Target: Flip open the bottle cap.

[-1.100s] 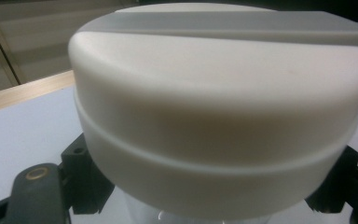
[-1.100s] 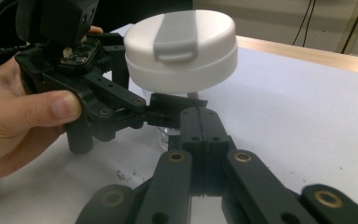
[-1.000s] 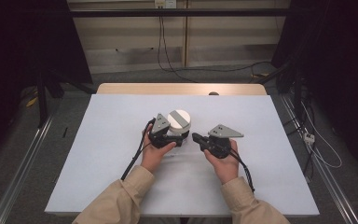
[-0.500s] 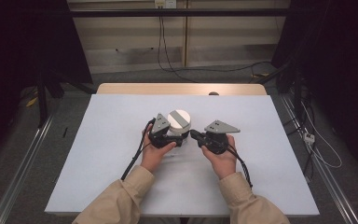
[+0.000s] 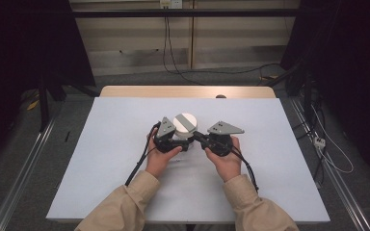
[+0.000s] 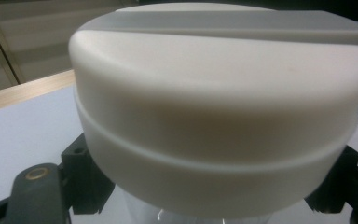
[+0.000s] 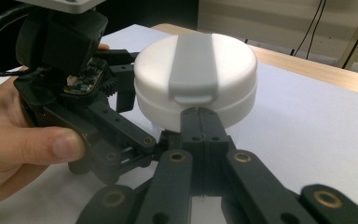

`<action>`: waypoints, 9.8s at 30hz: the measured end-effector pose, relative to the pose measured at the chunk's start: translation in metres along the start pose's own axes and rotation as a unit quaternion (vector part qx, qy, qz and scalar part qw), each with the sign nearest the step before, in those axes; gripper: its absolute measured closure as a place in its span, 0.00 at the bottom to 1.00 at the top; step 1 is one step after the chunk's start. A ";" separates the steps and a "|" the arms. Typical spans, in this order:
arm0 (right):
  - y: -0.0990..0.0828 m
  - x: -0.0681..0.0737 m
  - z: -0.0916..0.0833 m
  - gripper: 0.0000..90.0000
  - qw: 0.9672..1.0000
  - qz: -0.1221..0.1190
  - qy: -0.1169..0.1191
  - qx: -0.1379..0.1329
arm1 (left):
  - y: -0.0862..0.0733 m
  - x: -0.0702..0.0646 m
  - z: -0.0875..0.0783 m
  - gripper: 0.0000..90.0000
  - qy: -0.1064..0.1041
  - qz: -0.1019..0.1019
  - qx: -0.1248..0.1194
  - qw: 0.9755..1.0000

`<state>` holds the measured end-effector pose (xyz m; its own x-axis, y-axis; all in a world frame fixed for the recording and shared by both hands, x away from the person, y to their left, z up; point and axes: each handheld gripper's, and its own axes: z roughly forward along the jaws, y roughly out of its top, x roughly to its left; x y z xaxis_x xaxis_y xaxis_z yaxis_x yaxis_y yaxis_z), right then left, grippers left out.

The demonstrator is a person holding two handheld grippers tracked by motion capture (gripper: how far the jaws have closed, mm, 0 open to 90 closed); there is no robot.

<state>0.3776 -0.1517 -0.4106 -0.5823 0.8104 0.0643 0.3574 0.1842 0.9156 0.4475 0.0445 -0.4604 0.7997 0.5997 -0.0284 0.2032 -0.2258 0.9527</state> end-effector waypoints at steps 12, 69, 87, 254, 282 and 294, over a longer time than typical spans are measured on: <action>0.003 0.001 0.000 1.00 1.000 0.004 0.002 -0.009 | 0.000 0.000 0.000 0.21 0.001 0.002 0.001 1.000; 0.052 0.007 0.016 1.00 0.999 -0.025 -0.001 -0.029 | 0.000 0.000 0.000 0.21 0.000 -0.003 0.000 1.000; 0.060 0.007 0.025 1.00 0.999 -0.033 -0.008 -0.028 | 0.000 0.000 0.000 0.21 0.000 -0.005 -0.002 1.000; 0.078 0.001 0.091 1.00 0.999 -0.044 -0.010 0.010 | 0.000 0.000 0.001 0.21 0.007 -0.004 0.001 1.000; 0.075 0.001 0.095 1.00 0.999 -0.038 -0.011 0.020 | -0.001 0.000 0.000 0.21 0.009 -0.016 -0.003 1.000; 0.074 -0.002 0.087 0.85 0.999 -0.051 -0.006 0.012 | -0.001 0.004 -0.001 0.19 -0.003 -0.028 -0.004 1.000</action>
<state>0.4687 -0.0919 -0.3778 -0.6081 0.7932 -0.0331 0.3142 0.2787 0.9076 0.4496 0.0478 -0.4610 0.7904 0.6070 -0.0824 0.2426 -0.1866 0.9520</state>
